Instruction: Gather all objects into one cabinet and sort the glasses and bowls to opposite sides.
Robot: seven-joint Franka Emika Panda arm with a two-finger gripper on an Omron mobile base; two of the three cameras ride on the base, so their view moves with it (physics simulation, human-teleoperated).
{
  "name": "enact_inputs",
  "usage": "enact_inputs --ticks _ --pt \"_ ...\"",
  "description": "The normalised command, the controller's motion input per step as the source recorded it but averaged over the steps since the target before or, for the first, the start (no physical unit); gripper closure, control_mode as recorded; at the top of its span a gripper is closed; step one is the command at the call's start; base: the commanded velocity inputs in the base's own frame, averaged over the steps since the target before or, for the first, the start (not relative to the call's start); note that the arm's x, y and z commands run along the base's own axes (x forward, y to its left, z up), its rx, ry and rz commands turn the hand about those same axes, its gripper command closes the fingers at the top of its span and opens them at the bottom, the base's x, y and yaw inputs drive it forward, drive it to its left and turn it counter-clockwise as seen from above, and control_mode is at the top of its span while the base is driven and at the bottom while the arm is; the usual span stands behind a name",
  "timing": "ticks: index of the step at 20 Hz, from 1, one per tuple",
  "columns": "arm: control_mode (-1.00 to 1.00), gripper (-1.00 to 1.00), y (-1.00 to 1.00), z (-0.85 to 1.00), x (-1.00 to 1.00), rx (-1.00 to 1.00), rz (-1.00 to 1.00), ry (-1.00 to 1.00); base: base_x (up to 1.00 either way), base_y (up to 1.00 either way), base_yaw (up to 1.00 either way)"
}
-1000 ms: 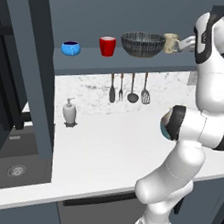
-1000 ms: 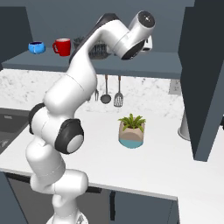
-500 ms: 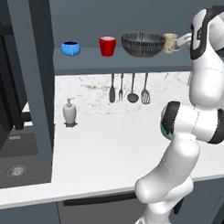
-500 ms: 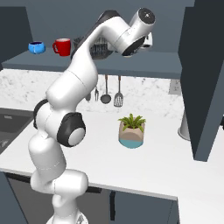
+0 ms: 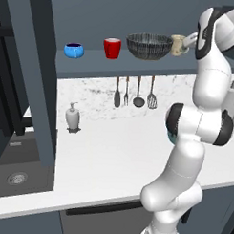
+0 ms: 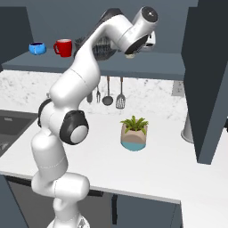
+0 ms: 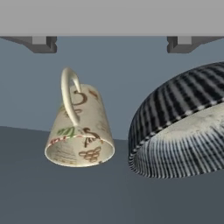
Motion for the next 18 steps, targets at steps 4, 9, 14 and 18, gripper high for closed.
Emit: enact_inputs --ticks 4,9,14,18 --pt "-1.0 -1.0 -0.11 0.02 0.1 0.0 0.0 0.0 0.0 0.0 0.0" --pt "-1.0 -1.0 -0.13 0.0 0.19 0.0 0.0 0.0 0.0 0.0 0.0" --pt "-1.0 -1.0 -0.03 0.0 0.18 0.0 0.0 0.0 0.0 0.0 0.0" --pt "-1.0 -1.0 0.0 0.0 0.23 0.0 0.0 0.0 0.0 0.0 0.0"
